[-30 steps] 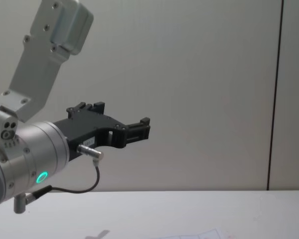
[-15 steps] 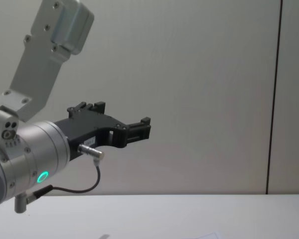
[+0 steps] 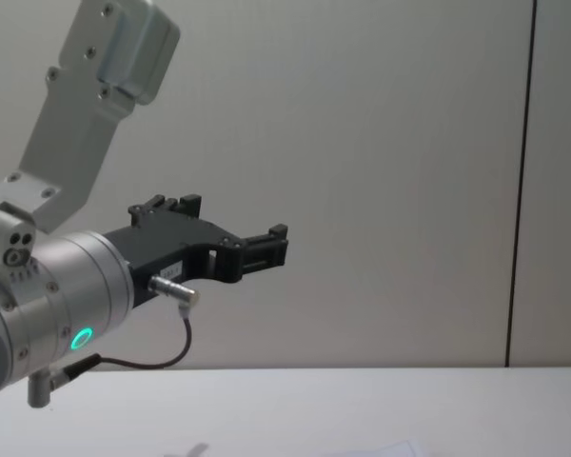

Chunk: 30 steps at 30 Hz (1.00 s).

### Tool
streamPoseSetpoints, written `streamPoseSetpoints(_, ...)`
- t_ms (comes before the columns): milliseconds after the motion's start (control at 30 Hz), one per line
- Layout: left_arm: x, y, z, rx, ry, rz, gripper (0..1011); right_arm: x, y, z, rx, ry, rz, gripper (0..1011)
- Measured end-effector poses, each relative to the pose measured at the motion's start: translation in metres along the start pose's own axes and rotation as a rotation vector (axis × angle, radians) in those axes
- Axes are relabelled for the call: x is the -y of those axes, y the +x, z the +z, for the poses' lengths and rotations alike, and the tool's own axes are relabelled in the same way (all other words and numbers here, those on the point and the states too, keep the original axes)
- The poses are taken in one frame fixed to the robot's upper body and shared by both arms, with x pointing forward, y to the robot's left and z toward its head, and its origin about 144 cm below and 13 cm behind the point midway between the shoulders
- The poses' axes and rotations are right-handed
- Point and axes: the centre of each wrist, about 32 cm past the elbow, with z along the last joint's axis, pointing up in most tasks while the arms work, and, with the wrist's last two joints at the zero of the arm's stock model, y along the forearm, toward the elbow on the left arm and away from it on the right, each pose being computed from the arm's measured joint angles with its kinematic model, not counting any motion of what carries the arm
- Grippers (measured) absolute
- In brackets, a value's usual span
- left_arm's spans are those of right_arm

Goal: Use the one hand to pick up the stamp and affix it onto the A4 paper.

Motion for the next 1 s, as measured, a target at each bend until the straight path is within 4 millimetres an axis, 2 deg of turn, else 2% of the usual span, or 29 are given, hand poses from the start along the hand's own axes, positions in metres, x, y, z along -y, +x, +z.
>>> streamPoseSetpoints(233,0.0,0.0,0.0,0.0,0.0,0.0,1001,0.005,-0.008,0.009,0.031,0.045,0.023,219)
streamPoseSetpoints(567,0.0,0.0,0.0,0.0,0.0,0.0,1002,0.01,-0.032,0.036,0.113,0.162,0.097,219)
streamPoseSetpoints(1000,0.0,0.0,0.0,0.0,0.0,0.0,1001,-0.005,-0.074,0.05,0.199,0.179,0.214,219)
